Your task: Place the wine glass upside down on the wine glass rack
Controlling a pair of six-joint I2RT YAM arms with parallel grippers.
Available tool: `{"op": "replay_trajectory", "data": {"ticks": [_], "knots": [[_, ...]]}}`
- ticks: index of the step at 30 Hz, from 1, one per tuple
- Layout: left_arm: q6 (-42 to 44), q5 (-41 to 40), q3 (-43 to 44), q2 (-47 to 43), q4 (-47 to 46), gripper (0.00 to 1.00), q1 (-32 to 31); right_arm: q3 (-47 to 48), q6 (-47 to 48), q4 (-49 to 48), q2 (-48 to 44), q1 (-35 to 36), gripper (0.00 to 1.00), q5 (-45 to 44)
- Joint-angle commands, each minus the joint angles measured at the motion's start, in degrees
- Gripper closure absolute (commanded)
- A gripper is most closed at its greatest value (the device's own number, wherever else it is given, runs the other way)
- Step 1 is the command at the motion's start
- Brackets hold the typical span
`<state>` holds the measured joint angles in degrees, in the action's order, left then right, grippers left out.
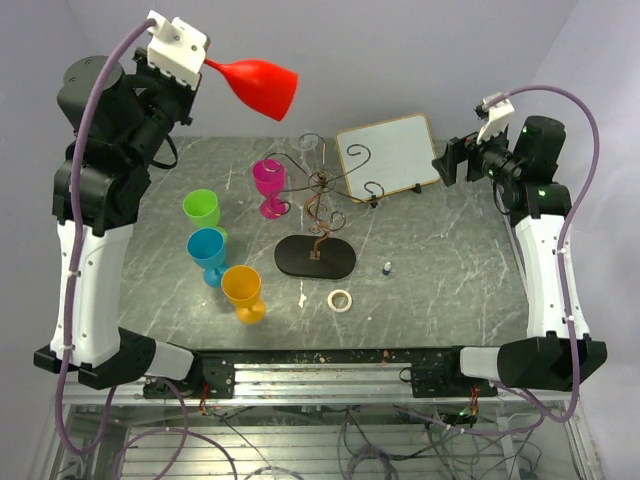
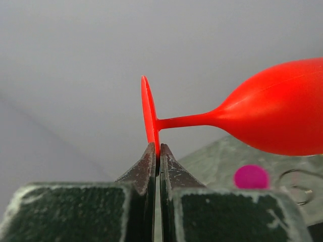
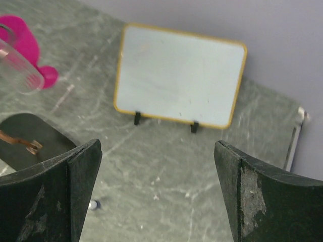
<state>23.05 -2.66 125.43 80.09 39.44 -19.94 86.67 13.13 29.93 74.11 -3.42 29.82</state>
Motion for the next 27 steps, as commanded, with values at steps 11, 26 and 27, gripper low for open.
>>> {"op": "replay_trajectory", "data": {"ticks": [11, 26, 27], "knots": [[31.8, -12.6, -5.0, -4.0, 16.3, 0.93, 2.6, -3.9, 0.2, -1.6, -3.1, -4.6, 0.07, -1.2], [43.3, -1.7, -19.7, -4.8, 17.0, 0.93, -0.4, -5.4, -0.7, -2.7, -3.7, -7.6, 0.06, 2.8], [43.8, -0.7, -20.3, -4.8, 17.3, 0.93, -1.0, -5.3, -0.7, -2.8, -3.5, -7.8, 0.06, 2.8]]}}
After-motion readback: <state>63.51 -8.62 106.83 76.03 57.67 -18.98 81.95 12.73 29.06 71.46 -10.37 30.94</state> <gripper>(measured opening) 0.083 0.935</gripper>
